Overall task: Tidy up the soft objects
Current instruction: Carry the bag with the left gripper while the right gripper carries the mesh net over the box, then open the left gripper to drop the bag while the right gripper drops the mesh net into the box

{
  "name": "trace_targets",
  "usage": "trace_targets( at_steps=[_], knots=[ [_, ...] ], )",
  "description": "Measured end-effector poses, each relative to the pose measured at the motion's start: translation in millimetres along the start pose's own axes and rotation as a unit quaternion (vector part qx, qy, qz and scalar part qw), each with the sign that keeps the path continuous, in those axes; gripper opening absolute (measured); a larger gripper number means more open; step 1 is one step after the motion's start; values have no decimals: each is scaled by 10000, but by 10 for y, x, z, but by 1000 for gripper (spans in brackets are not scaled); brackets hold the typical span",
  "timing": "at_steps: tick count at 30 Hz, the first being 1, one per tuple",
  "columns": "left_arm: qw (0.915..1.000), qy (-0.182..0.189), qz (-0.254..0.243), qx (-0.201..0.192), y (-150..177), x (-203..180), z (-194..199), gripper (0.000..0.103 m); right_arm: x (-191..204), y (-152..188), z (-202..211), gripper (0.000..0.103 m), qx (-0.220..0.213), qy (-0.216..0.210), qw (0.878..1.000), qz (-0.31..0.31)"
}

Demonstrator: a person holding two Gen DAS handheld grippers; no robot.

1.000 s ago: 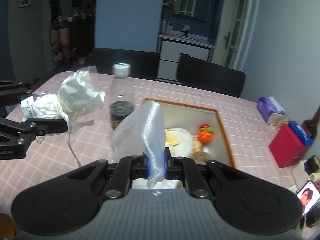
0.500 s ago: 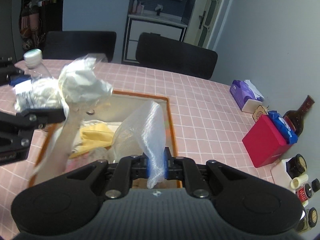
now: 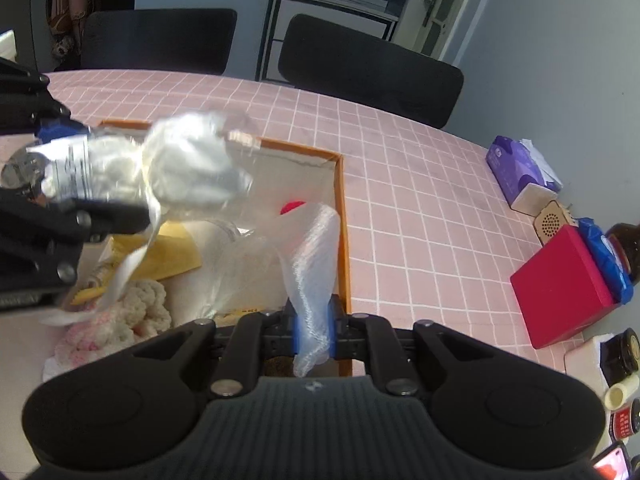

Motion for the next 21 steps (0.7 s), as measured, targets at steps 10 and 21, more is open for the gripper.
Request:
trace_targets(
  at_steps=[10, 21],
  knots=[
    [9935, -243, -488, 998, 391, -86, -438, 52, 114, -52, -149, 13, -55, -21, 9989, 470],
    [9879, -434, -732, 1293, 468, -58, -555, 65, 144, -48, -135, 28, -138, -65, 9976, 674]
  ],
)
Point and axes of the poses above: each gripper's, at about its wrist camera, not at the fingertips, and z roughly against the way its jaws point, x to its left, y to its underside, the point moved 10 cm from there along -z, roughly the way its jaws point, and after that the axes turned 14 degrees about x, right-handed, at the moved point
